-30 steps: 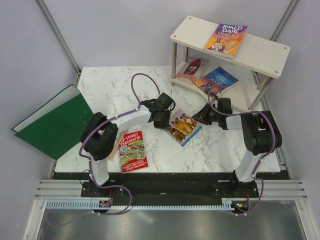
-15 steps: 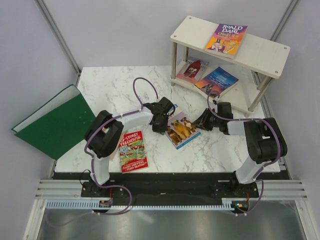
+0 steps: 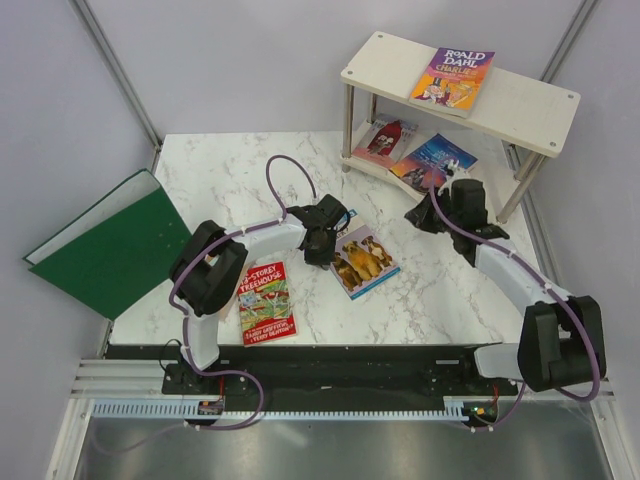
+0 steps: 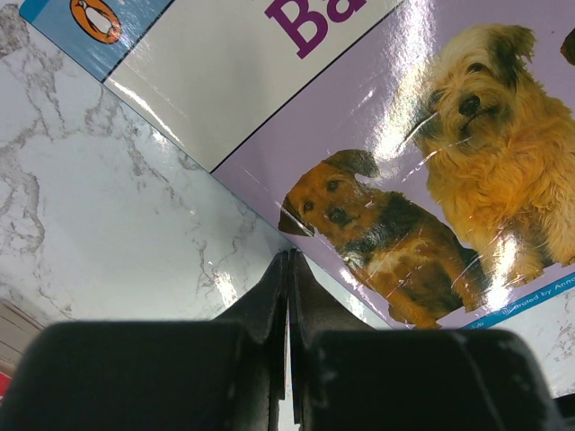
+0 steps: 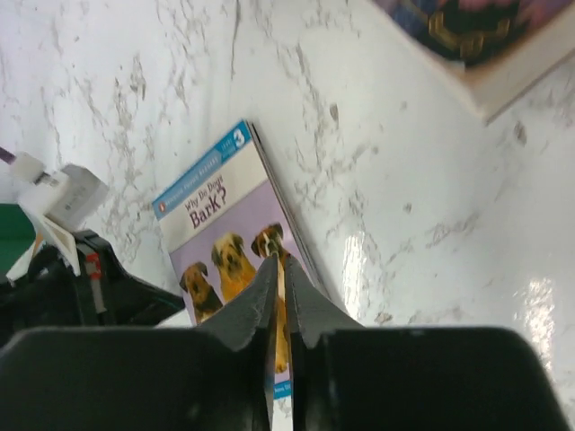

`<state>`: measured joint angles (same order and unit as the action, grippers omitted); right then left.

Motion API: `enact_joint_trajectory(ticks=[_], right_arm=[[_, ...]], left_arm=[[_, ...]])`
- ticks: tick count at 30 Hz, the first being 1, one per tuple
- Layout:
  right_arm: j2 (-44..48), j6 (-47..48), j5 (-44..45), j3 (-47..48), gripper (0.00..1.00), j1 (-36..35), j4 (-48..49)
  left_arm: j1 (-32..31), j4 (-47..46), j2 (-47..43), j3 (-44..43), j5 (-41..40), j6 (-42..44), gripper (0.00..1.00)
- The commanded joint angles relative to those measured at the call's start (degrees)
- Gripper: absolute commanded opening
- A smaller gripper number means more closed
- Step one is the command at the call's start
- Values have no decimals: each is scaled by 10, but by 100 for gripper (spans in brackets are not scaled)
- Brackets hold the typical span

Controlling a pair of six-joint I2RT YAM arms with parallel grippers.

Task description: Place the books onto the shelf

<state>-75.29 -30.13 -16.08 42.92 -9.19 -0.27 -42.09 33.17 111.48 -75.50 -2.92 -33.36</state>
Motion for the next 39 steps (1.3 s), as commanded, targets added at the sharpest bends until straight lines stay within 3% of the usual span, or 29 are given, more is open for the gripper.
enact_joint_trajectory(ticks=[1,8,14,25,39], right_arm=[[-45,89,75,103,0,-7,-92],[-179,147,132,273,0,-22,-185],[-248,166,220,342,0,-31,-243],[-306,136,399,367,0,-33,-253],[-300,119,469,364,0,-25,-250]], left_arm=[[2,-3,-14,8,-8,-9,2],[1,-4,-26,7,-2,-9,2],[1,-4,-21,0,7,-13,2],[1,-8,-25,11,17,-15,2],[0,-11,-33,28,20,-17,2]])
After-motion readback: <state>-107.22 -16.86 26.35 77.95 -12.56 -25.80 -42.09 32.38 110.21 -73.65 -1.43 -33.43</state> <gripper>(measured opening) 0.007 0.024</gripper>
